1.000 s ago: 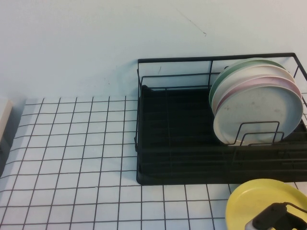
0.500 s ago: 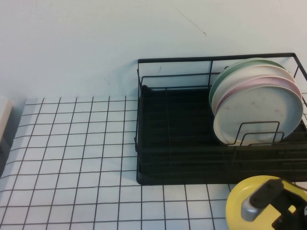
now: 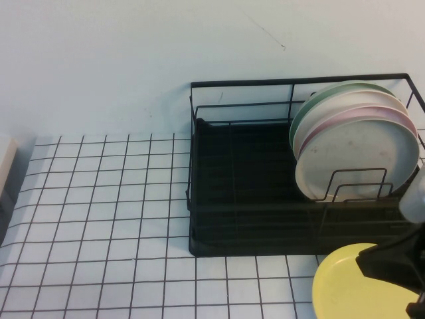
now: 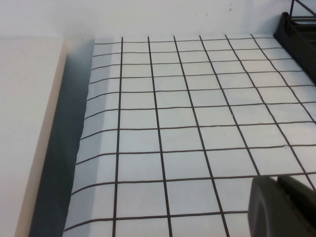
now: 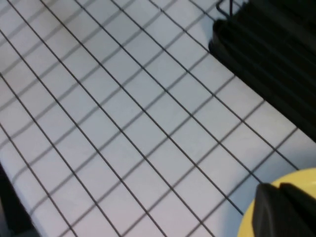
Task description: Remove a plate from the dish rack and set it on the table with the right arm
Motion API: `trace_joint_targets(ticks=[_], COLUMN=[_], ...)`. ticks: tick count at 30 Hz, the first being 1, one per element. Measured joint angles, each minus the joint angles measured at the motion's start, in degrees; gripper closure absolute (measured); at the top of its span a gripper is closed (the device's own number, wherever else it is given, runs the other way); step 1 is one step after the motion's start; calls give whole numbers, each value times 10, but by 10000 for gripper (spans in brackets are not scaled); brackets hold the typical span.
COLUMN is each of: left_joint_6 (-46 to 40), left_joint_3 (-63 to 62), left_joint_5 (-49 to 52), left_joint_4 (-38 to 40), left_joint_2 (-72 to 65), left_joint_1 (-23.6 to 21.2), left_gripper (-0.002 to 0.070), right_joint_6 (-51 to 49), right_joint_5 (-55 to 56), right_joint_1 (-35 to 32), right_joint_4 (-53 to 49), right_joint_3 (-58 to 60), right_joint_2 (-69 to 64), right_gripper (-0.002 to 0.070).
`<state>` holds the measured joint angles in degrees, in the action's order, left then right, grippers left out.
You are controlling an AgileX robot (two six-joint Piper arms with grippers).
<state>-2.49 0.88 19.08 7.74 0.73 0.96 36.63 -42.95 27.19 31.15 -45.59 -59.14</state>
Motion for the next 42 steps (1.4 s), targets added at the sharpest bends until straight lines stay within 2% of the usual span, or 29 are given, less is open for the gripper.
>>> trace_joint_targets(ticks=[2,7,11,17,25,28,33,37,42], left_joint_6=[0,0,0,0,0,0,1,1,1], left_joint_3=[0,0,0,0,0,0,0,0,0], left_joint_5=[0,0,0,0,0,0,0,0,0], left_joint_4=[0,0,0,0,0,0,0,0,0], left_joint_2=[0,0,0,0,0,0,0,0,0], left_joint_1=[0,0,0,0,0,0,0,0,0], left_gripper=[678,678,678,678,678,678,678,678,678], right_joint_6=[10,124,177,219,221,170,-37,-163,-204], right_joint_5=[0,-3,11,16,24,45,64,69,103], right_joint_1=[0,0,0,0,0,0,-13,-69,-154], right_joint_4=[23,36,35,17,-5,-54,-226,-343,-397], right_joint_3=[0,0,-1,-26,-32,-32,-30,9,103], right_joint_2=[12,21,21,29,69,118,211,303,408], right_gripper=[675,676,677,677,677,677,677,677,677])
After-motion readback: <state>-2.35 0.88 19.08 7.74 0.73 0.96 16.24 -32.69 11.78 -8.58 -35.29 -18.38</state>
